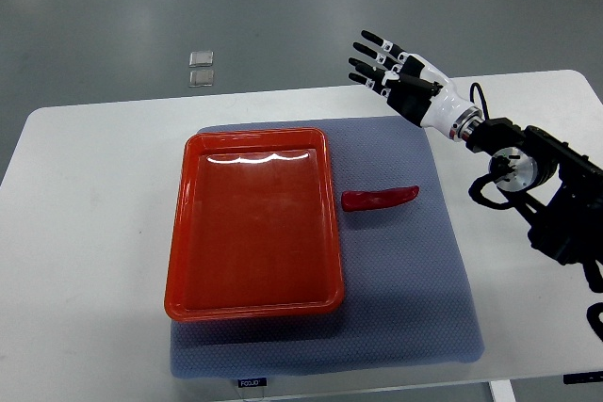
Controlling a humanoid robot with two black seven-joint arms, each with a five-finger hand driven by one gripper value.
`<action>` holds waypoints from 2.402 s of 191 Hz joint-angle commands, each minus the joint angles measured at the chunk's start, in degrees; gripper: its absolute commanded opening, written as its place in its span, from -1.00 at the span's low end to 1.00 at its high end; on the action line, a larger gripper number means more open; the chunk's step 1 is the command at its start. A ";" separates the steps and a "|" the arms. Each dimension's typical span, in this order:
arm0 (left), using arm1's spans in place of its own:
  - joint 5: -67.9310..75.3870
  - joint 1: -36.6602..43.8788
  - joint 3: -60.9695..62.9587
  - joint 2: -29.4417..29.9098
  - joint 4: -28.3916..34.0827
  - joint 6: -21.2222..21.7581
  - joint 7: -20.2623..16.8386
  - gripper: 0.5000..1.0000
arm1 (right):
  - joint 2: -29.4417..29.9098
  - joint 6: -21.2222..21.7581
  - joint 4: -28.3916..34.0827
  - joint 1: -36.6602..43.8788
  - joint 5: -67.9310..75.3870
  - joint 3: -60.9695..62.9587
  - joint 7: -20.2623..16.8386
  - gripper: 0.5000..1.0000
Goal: Place red pepper on red tray
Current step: 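Move the right hand down toward the red pepper beside the tray, then close the right hand's fingers around the red pepper, then lift the pepper with the right hand and carry it over the tray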
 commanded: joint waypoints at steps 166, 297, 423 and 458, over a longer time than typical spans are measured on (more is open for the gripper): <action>0.09 -0.08 0.18 0.00 -1.29 -0.53 0.27 1.00 | -11.13 -4.93 18.37 35.73 -15.16 -59.43 -4.57 0.67; 0.09 0.00 0.01 0.00 -1.29 -0.53 0.53 1.00 | -10.86 -12.84 16.97 28.08 -21.41 -60.22 -4.65 0.31; 0.09 0.00 -0.08 0.00 -1.29 -0.53 0.53 1.00 | -10.16 -16.18 15.83 25.18 -24.04 -60.22 -4.65 -0.54; 0.09 -0.08 -0.08 0.00 -1.20 -0.53 0.53 1.00 | -10.42 -16.18 15.83 25.36 -24.75 -60.22 -4.65 -1.00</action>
